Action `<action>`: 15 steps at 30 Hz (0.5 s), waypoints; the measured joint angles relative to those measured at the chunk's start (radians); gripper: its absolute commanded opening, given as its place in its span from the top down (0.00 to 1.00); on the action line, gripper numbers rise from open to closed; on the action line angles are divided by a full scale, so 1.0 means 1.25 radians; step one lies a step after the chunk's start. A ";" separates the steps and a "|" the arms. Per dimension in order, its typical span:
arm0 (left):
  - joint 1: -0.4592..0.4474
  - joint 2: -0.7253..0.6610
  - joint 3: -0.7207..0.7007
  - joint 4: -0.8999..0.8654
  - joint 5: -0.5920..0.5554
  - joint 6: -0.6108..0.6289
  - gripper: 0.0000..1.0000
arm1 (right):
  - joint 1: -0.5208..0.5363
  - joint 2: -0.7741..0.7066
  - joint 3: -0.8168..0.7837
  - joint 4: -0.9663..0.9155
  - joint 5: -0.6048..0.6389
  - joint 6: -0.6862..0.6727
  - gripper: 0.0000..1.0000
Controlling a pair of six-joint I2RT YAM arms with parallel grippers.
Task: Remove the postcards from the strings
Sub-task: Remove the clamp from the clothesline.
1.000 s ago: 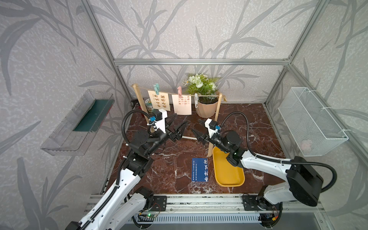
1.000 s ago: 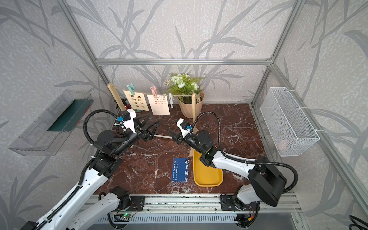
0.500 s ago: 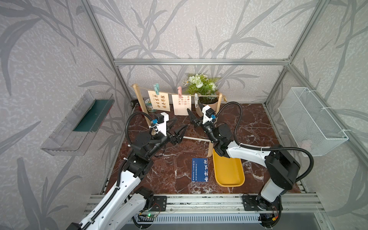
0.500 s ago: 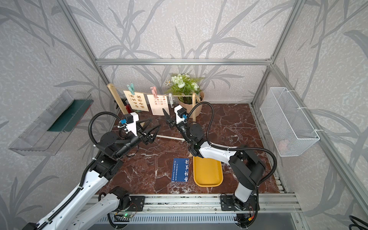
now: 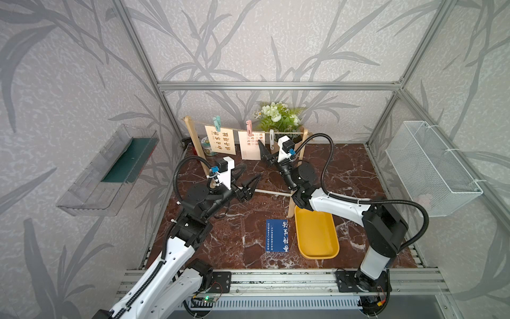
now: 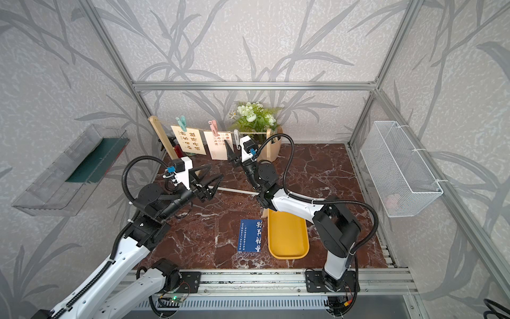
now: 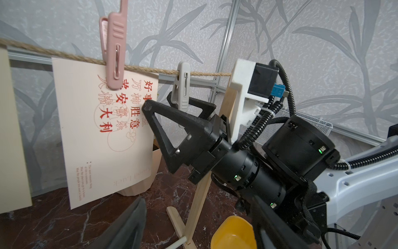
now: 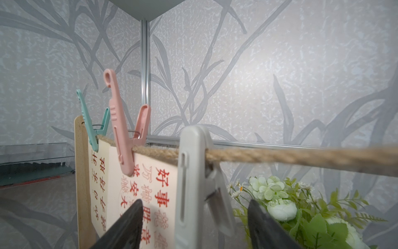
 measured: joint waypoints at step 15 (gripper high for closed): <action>0.000 0.013 -0.003 0.023 0.022 -0.002 0.23 | -0.044 -0.045 0.001 -0.076 -0.229 0.040 0.31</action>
